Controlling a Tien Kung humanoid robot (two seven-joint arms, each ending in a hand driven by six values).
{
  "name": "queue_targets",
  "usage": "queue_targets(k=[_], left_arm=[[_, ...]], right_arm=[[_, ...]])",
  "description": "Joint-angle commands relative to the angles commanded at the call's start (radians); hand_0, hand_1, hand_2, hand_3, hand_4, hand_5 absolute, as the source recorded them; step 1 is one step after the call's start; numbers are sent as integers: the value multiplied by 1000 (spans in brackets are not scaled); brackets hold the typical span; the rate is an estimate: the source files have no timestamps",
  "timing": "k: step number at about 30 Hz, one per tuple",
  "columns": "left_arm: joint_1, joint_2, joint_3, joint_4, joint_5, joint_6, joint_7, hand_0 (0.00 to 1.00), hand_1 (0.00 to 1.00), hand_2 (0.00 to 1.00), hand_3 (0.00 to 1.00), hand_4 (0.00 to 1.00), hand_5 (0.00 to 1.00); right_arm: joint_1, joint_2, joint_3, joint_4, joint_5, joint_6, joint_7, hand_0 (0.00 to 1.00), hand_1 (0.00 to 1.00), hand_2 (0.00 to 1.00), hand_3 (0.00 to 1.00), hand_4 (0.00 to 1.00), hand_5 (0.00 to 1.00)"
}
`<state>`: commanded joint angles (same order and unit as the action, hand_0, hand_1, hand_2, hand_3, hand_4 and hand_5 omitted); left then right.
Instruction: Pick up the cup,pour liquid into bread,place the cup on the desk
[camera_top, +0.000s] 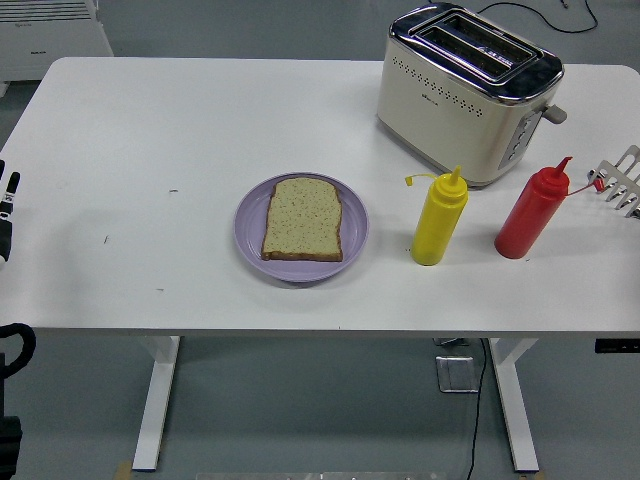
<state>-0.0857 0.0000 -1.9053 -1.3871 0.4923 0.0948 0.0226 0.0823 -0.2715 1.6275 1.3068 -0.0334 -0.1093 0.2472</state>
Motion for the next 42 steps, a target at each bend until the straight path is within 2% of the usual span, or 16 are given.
queue_targets(k=[42], left_arm=[[-3,0,-7,0,-2,-4,0,781,733,731,660,517,948]], right_arm=[[16,16,11,-12,33,8,2,753,702,717,794,604,558]])
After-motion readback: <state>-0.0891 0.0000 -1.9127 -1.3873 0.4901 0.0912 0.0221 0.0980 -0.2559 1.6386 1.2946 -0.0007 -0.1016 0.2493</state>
